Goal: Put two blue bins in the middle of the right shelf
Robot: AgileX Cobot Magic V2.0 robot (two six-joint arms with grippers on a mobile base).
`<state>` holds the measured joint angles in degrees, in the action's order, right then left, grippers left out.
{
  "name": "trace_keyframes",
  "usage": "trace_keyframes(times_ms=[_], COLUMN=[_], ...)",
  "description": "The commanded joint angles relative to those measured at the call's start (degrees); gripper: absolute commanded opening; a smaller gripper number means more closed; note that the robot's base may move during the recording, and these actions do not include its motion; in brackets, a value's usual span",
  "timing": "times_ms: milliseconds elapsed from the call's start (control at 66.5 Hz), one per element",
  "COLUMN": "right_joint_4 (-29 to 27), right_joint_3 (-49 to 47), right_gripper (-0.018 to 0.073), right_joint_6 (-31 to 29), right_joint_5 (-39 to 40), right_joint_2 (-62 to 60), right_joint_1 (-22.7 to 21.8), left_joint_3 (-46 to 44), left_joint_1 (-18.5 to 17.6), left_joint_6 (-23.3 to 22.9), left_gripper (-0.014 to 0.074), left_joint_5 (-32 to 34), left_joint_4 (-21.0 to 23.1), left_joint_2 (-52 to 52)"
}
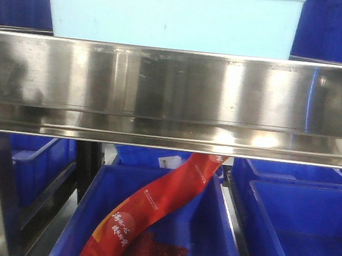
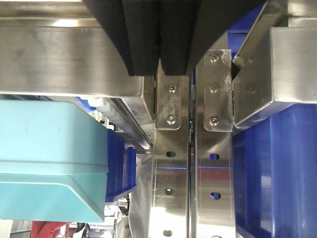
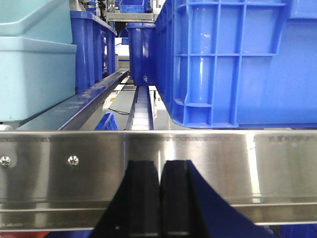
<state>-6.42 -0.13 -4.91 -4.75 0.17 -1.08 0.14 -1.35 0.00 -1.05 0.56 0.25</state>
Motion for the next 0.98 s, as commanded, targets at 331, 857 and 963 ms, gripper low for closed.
trace_keyframes(times_ms=[331, 857, 963], right_joint_4=[-0.2, -0.2, -0.2], right_joint_3=[0.1, 0.1, 0.1], right_gripper=[-0.0162, -0.0162, -0.0162], right_joint_6=[-0.5, -0.5, -0.5], right_joint_5=[1.7, 1.7, 1.7], right_joint_2=[-0.2, -0.2, -0.2], right_joint_1=[-0.4, -0.4, -0.4], left_joint_3=[-0.1, -0.1, -0.1], left_joint_1=[0.1, 0.1, 0.1], left_joint_6=[0.0, 0.0, 0.0], left_gripper=[-0.0111, -0.0111, -0.0111], left_joint_5=[1.1, 1.1, 1.1], left_joint_4=[0.3, 0.3, 0.3], left_joint_2=[-0.2, -0.2, -0.2])
